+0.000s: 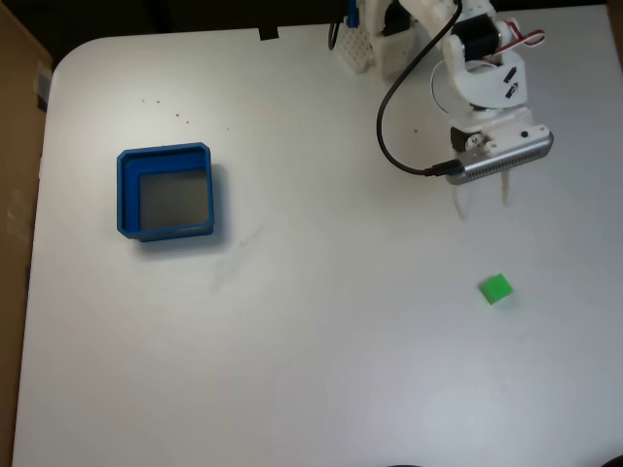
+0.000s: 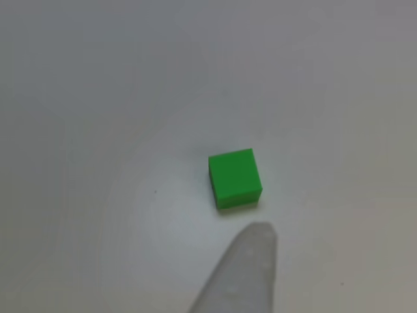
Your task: Pick up green cube and drop it in the blue box
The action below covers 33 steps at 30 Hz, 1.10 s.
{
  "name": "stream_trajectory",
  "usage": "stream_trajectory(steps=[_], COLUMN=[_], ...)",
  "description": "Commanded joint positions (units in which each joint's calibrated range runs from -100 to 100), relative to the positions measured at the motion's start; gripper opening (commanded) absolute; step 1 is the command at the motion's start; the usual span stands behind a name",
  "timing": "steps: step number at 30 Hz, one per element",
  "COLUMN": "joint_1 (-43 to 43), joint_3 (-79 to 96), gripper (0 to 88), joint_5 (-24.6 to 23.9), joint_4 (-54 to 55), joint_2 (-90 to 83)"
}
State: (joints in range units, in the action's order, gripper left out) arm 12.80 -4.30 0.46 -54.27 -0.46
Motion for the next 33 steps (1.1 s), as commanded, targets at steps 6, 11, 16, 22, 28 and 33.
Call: stream_trajectory(steps=[6,11,16,22,28,33], joint_1=[0.2,0.2,0.2,0.13,0.2,0.28], joint_3=[-15.67,-29.31,-32.38,-33.19,-37.62,-44.66], gripper=[36.1,36.1,36.1,36.1,36.1,36.1], joint_5=[-0.15,0.1,0.2,0.24,0.24,0.24], joint_4=[-0.16,-0.16,-0.24,-7.66,-13.84,-13.92], joint_2=[12.2,24.4,29.17,29.42,30.67,35.35])
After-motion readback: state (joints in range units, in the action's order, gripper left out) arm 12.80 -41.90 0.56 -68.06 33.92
